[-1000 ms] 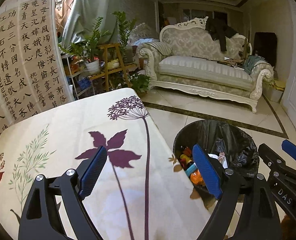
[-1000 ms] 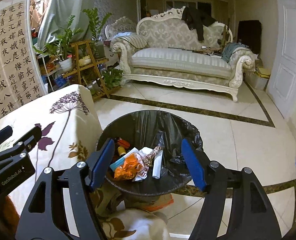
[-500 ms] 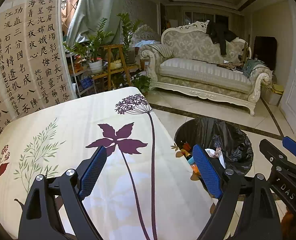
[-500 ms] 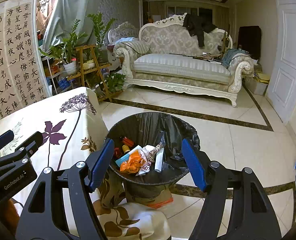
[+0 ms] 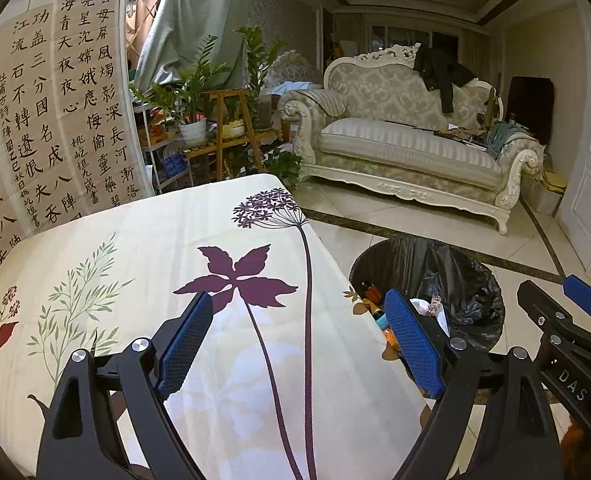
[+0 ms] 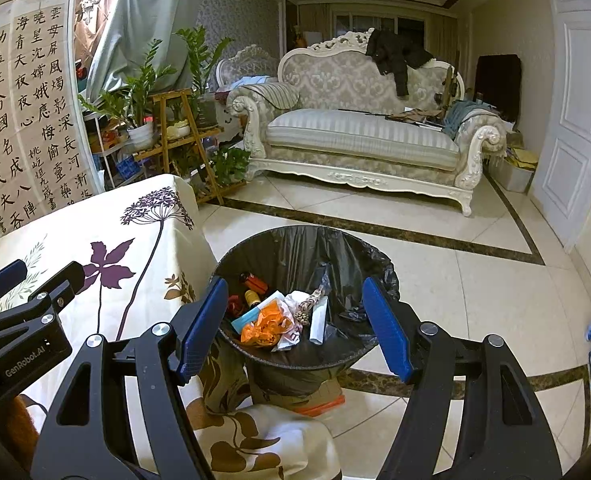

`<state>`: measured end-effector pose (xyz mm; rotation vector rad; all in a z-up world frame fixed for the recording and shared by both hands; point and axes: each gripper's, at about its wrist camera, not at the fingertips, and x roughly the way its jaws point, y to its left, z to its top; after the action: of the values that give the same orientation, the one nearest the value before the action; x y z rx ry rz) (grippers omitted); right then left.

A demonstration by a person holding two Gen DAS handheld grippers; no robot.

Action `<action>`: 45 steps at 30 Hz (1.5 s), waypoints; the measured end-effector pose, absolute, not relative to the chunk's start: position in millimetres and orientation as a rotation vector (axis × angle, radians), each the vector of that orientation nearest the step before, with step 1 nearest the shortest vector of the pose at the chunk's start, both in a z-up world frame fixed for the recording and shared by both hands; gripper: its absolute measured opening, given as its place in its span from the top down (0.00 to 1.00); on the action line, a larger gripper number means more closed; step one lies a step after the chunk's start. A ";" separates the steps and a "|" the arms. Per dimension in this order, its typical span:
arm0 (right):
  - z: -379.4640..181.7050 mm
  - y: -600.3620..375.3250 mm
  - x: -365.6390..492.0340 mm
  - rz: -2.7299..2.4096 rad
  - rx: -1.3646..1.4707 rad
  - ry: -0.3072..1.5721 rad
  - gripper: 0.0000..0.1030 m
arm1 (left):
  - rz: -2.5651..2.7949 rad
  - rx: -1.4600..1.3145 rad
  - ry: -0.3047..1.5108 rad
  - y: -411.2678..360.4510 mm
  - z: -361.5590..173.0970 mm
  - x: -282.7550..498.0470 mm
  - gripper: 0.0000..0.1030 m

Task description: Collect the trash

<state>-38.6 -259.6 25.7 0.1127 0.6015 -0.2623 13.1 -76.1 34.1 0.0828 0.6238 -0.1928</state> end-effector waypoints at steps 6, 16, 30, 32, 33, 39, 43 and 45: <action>25.6 -259.2 -38.5 -0.262 0.113 0.600 0.34 | -0.195 0.081 0.624 -75.3 34.0 13.3 0.18; 26.0 -258.3 -39.4 -0.262 0.112 0.600 0.34 | -0.194 0.078 0.626 -74.0 34.0 12.8 0.18; 25.5 -258.4 -39.8 -0.262 0.113 0.599 0.34 | -0.195 0.074 0.627 -73.9 33.0 11.1 0.18; 25.2 -258.5 -39.5 -0.262 0.112 0.599 0.34 | -0.196 0.074 0.629 -73.9 33.0 11.5 0.18; 25.2 -258.5 -39.6 -0.262 0.112 0.600 0.34 | -0.195 0.075 0.628 -73.8 33.1 11.5 0.18; 24.9 -258.3 -39.7 -0.261 0.112 0.600 0.34 | -0.182 0.073 0.626 -75.1 30.8 8.4 0.18; 24.9 -258.2 -39.6 -0.261 0.112 0.599 0.34 | -0.180 0.073 0.620 -78.4 30.6 6.3 0.18; 26.2 -257.5 -40.6 -0.260 0.111 0.598 0.34 | -0.182 0.073 0.621 -78.9 30.9 6.3 0.18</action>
<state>-40.6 -257.5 26.2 0.1112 0.5984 -0.2601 6.3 -78.9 30.9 0.0730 0.6207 -0.1816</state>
